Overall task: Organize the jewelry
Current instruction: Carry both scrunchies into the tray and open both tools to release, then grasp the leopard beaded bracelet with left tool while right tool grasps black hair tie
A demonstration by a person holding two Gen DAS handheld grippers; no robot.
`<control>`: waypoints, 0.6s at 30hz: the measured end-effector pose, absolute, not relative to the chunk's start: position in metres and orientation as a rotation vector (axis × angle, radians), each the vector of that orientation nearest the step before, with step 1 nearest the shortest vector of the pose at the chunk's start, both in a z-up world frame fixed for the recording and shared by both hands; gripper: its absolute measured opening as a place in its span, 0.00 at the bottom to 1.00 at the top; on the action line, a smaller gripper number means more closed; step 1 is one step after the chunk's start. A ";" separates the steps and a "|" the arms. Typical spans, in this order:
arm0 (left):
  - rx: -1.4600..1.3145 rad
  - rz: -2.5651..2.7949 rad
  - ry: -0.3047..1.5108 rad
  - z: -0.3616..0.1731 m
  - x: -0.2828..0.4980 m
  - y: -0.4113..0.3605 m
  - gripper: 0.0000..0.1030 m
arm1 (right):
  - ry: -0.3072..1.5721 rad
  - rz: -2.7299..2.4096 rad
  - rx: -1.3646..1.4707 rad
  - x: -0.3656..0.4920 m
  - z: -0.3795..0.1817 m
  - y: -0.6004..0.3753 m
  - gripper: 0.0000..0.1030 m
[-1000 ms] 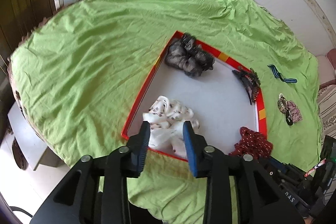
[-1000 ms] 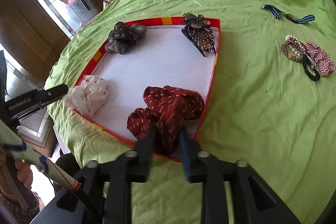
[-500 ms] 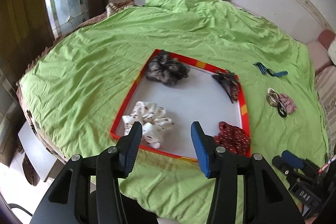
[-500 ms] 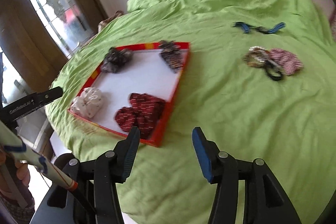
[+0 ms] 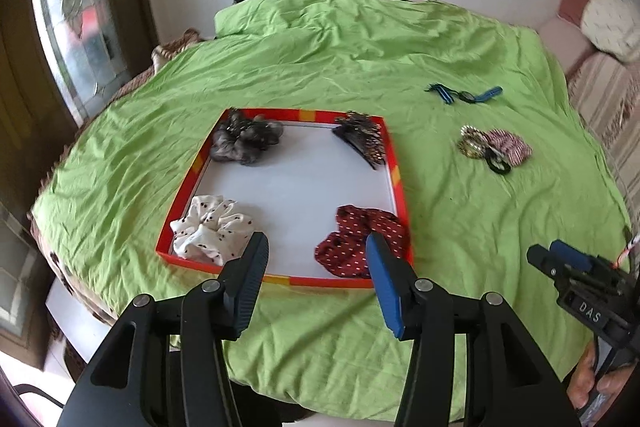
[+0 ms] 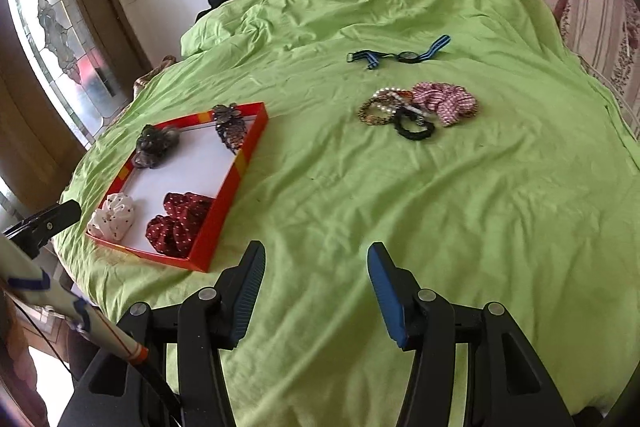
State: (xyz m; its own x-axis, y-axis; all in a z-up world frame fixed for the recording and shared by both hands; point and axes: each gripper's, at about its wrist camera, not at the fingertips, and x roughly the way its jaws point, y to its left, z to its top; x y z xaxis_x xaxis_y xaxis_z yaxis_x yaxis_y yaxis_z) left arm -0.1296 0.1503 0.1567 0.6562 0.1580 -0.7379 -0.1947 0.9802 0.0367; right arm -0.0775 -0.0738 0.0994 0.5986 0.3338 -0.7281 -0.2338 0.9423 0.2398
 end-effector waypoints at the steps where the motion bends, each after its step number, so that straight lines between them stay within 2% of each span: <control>1: -0.035 0.199 0.828 0.157 -0.131 0.147 0.48 | 0.865 0.326 0.120 -0.078 0.099 -0.075 0.56; 7: 0.042 0.180 0.805 0.162 -0.136 0.121 0.49 | 0.839 0.301 0.104 -0.083 0.102 -0.082 0.60; 18: 0.055 0.163 0.812 0.163 -0.135 0.106 0.51 | 0.839 0.277 0.126 -0.083 0.099 -0.092 0.60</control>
State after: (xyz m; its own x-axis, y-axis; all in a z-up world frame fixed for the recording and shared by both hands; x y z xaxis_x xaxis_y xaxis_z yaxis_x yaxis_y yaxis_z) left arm -0.1349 0.1064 0.1629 0.6762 0.1660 -0.7178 -0.1239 0.9860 0.1113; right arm -0.0826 -0.0925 0.0990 0.6346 0.2911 -0.7159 -0.1925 0.9567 0.2184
